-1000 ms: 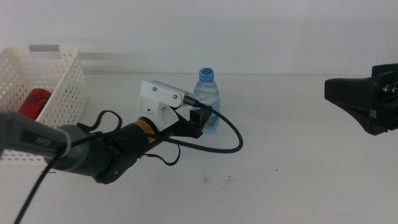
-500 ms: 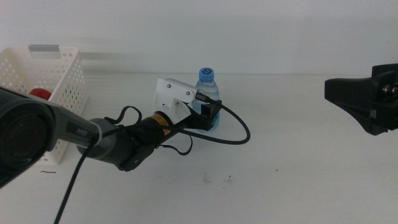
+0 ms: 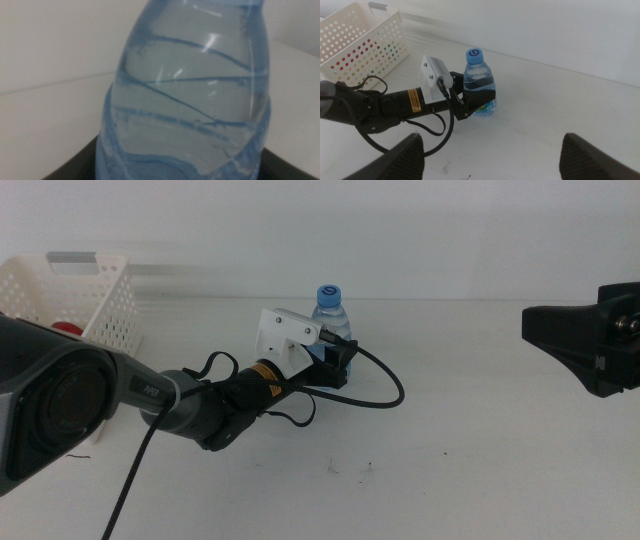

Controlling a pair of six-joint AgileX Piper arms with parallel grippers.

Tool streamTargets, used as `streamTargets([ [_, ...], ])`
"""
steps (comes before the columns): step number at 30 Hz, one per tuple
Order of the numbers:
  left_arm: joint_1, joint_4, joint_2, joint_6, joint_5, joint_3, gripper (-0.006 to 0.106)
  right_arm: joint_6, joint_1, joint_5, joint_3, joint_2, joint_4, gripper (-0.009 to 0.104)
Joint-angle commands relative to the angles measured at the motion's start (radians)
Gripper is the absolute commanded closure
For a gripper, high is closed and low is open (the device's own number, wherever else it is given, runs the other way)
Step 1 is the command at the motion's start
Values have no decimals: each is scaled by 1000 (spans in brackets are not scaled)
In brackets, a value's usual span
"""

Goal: Use arms to grab the bottles and put them into the dustbin to the left of the table.

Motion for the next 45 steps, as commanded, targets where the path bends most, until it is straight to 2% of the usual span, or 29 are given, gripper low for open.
streamTargets([
  [1,14,22,-7,-40,-32,-4,52,-5,3,-8,-11,-5,-6,4],
  [5,49,193,-82,-150,-29,24,70,-5,3,-8,-11,-5,-6,4],
  [9,101,293,-247,-181,30,111,72,-5,3,-8,-11,-5,-6,4],
  [15,121,376,-556,-345,401,160,72,-5,3,-8,-11,-5,-6,4],
  [18,117,412,-676,-349,489,160,72,-5,3,-8,-11,-5,-6,4],
  [21,117,404,-776,-349,519,160,72,-5,3,-8,-11,-5,-6,4],
  [26,117,309,-873,-341,671,132,72,-5,3,-8,-11,-5,-6,4],
  [28,117,203,-891,-302,787,110,72,-5,3,-8,-11,-5,-6,4],
  [31,117,-46,-907,-21,1043,50,72,-5,3,-8,-11,-5,-6,4],
  [33,117,-156,-907,182,1228,-18,72,-5,3,-8,-11,-5,-6,4],
  [36,142,-261,-887,339,1396,-134,72,-5,3,-8,-11,-5,-6,4],
  [40,222,-337,-821,432,1566,-296,72,-5,3,-8,-11,-5,-6,4],
  [42,309,-434,-771,531,1658,-380,72,-5,3,-8,-11,-5,-6,4],
  [45,430,-531,-695,624,1783,-481,72,-5,3,-8,-11,-5,-6,4],
])
